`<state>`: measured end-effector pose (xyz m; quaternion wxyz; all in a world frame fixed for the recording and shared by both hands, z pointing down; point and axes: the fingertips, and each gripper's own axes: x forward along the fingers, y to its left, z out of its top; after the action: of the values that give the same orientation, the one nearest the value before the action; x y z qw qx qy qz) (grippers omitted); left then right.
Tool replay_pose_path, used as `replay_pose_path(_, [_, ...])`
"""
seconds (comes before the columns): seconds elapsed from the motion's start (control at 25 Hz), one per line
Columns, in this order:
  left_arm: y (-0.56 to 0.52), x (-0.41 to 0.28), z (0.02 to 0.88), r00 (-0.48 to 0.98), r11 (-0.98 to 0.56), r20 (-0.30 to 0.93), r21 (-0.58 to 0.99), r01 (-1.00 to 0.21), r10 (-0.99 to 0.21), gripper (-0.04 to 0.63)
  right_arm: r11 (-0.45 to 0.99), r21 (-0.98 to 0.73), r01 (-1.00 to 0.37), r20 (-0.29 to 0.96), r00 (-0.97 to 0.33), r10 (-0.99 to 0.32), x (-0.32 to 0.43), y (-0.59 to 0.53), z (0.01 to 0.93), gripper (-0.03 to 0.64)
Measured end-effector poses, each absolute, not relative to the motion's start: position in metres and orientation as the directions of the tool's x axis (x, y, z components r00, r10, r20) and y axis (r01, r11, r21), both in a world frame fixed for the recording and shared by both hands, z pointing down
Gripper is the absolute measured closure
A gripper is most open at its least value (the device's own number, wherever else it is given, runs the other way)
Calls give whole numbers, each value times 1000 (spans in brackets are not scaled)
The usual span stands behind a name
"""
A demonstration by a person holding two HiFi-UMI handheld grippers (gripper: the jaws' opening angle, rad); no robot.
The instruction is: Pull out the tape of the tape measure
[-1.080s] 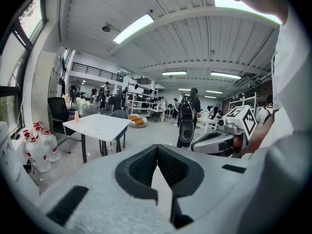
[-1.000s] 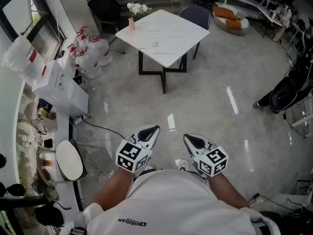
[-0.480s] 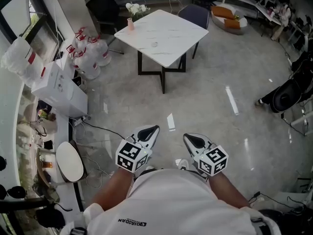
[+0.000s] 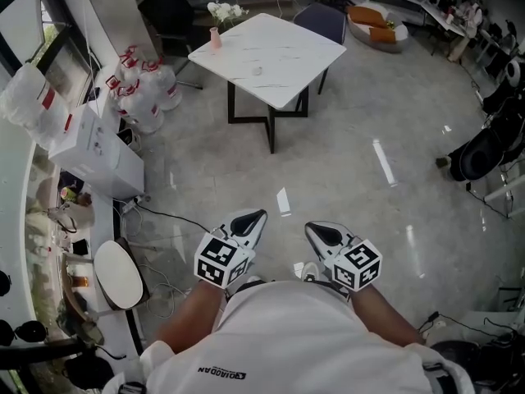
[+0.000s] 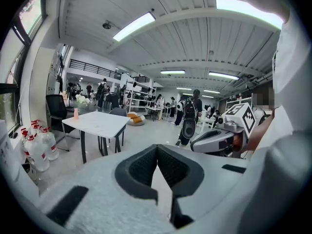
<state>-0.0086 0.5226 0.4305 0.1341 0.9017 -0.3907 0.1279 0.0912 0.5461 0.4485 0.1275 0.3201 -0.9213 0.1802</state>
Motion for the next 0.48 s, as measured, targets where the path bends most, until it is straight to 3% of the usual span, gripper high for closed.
replay_pose_path(0.48, [549,-63,449,692,-681,351,175,-711,-631,586,685,-270,-677,371,-729,-575,42,574,459,611])
